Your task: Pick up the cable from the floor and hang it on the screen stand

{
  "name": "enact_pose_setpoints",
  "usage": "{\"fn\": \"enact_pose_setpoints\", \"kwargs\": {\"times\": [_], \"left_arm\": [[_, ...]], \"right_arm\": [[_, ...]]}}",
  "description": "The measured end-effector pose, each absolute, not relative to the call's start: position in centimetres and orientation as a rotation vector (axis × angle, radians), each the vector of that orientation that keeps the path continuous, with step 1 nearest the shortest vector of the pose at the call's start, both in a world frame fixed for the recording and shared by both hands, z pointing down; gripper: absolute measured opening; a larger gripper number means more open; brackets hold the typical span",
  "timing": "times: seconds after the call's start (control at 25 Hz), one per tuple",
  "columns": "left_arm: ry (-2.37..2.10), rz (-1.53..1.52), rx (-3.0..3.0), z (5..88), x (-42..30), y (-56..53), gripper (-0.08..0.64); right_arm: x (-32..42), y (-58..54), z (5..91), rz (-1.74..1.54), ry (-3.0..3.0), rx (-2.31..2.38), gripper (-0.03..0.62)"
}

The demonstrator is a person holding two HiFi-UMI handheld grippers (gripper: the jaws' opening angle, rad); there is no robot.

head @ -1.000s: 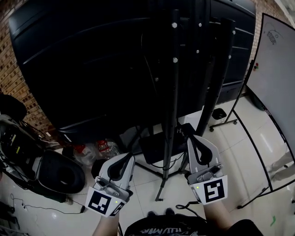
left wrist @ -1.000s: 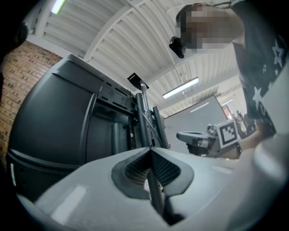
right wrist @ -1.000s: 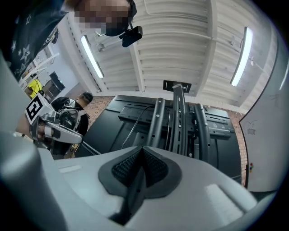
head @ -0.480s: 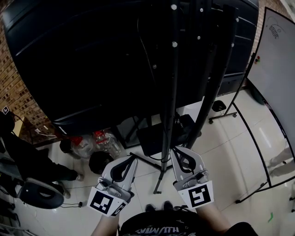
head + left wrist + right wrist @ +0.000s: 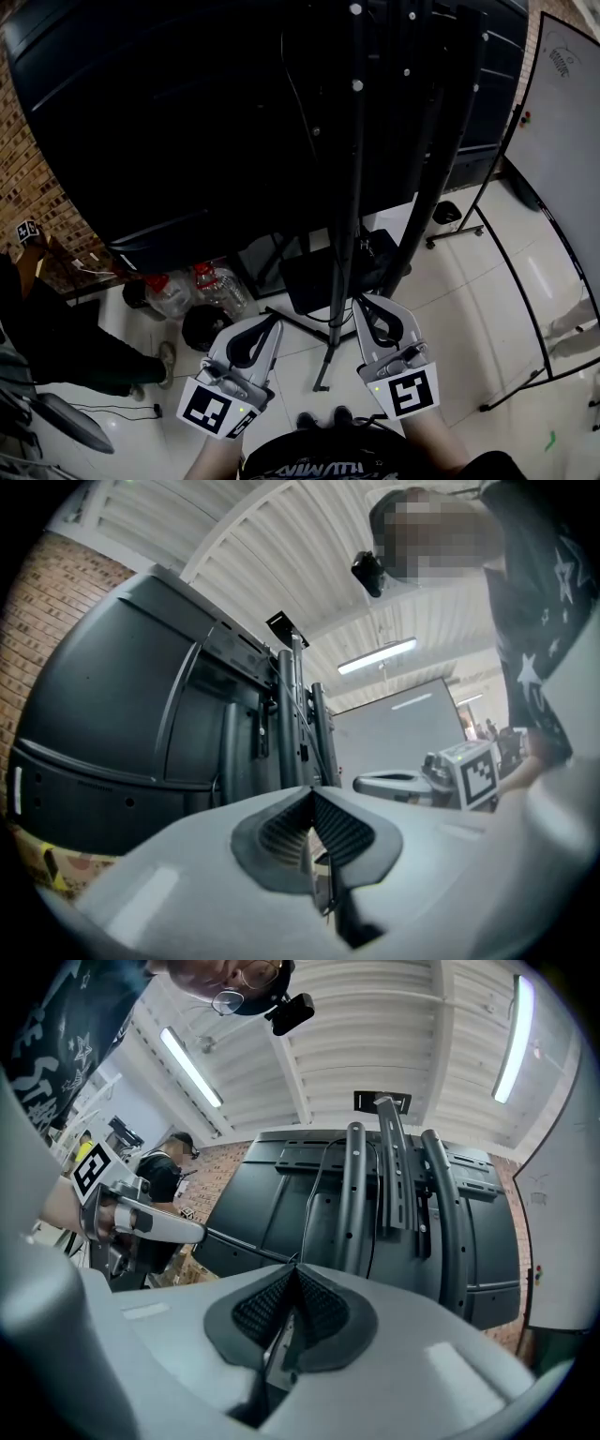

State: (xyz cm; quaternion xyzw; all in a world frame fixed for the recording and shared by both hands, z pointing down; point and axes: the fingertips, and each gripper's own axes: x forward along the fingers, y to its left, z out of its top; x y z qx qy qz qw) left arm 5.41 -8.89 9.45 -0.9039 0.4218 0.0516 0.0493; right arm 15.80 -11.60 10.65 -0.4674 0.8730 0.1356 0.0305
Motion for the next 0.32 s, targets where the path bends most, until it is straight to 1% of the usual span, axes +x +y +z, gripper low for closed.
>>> {"fn": "enact_pose_setpoints", "kwargs": {"times": [0.32], "left_arm": [[1.286,0.157,-2.763,9.43,5.3,-8.89,0.002]], "right_arm": [[15.59,-11.36,10.69,0.433,2.708,-1.438,0.008]]}}
